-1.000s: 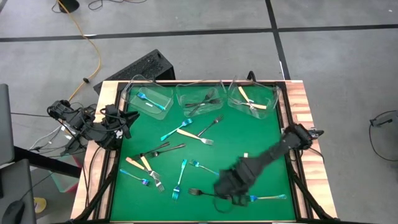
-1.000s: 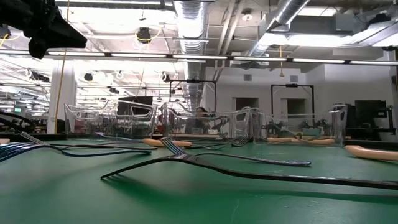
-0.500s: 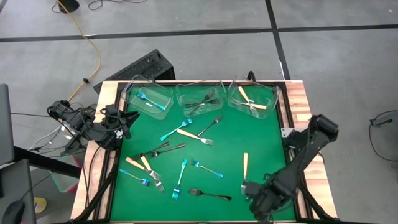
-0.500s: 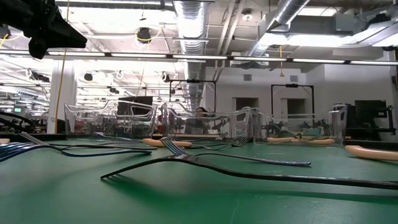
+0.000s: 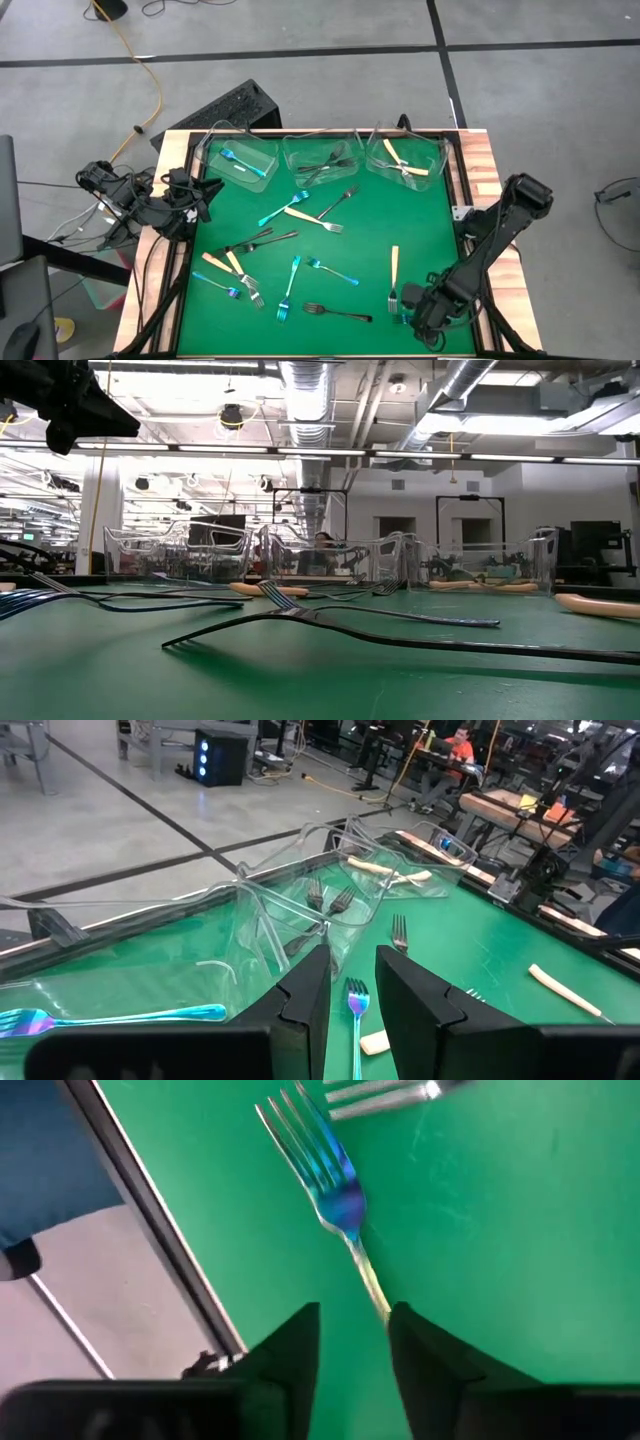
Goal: Sort silverware by color (type)
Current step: Put the blue fork into the left transparent bin
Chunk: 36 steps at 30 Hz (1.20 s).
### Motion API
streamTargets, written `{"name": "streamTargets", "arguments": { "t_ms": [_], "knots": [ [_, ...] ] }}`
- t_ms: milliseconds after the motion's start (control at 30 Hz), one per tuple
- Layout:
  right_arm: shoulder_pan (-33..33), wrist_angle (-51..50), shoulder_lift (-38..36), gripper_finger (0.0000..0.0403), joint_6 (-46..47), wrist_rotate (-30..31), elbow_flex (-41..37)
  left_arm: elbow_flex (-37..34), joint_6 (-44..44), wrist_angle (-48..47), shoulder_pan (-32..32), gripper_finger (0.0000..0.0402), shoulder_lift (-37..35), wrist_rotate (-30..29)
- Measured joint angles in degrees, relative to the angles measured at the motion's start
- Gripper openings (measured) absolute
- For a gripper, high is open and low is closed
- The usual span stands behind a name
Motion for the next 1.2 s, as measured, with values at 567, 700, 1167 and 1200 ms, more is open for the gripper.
{"name": "streamTargets", "arguments": {
  "t_ms": [567,700,1167,1200],
  "knots": [
    [-0.6,3.4,11.3,0.0227,-10.6,-2.9,0.0,0.0,-1.1,0.0,0.0,0.0069,0.0,0.0],
    [-0.3,5.6,11.8,0.0226,-12.6,-4.1,-0.2,0.0,-1.6,0.0,0.0,0.0069,0.0,0.0],
    [0.0,7.2,11.5,0.0117,-9.4,-3.2,-4.3,0.0,-1.6,0.0,0.0,0.0069,0.0,0.1],
    [-0.1,7.2,11.5,0.0106,-9.8,-3.1,-4.3,0.0,-1.6,0.0,0.0,0.0069,0.0,0.3]
  ]
}}
